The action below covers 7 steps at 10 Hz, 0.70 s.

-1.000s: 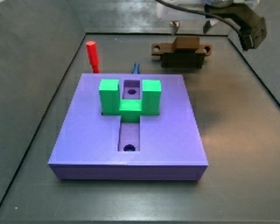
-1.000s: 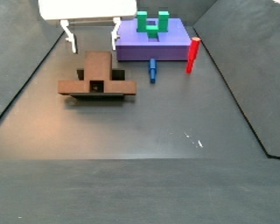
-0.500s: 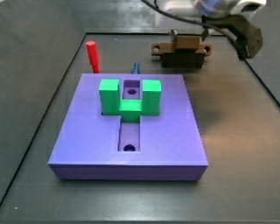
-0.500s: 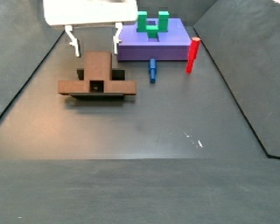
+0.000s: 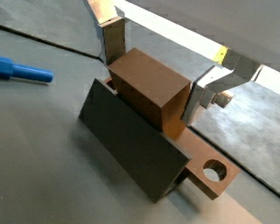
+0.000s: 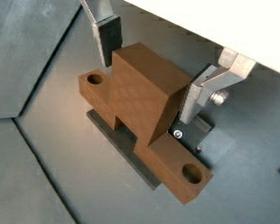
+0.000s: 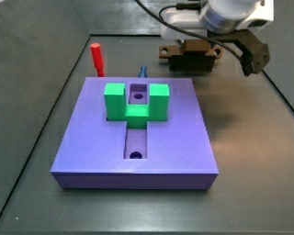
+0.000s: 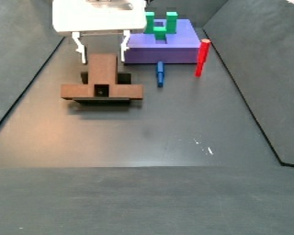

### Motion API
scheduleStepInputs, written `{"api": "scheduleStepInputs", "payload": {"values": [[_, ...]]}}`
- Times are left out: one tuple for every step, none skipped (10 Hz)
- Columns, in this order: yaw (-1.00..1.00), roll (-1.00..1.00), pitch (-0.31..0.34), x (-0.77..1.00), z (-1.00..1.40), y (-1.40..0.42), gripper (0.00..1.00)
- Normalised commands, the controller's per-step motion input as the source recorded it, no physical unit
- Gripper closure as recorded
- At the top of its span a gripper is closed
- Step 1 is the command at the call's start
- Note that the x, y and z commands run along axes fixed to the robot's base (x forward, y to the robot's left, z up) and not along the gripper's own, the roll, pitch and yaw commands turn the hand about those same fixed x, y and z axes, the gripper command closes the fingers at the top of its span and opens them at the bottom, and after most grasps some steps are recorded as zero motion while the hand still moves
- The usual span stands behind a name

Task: Pick up the brown object. Move up. Place the brown object on the fixture. Regrasp the brown object. Move to above the board. Insert the brown object.
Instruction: Regrasp the brown object.

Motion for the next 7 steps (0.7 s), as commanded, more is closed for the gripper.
{"api": "scheduleStepInputs", "payload": {"values": [[0.0,0.46,0.174,0.14,-0.14,0.0,0.0],[0.0,0.45,0.174,0.14,-0.1,0.0,0.0],[0.0,0.39,0.171,0.07,-0.01,0.0,0.0],[0.0,0.23,0.123,0.12,-0.01,-0.01,0.0],[0.0,0.17,0.103,0.09,0.0,0.0,0.0],[0.0,0.16,0.066,0.05,0.0,0.0,0.0],[0.0,0.11,0.0,0.0,-0.09,0.0,0.0]]}}
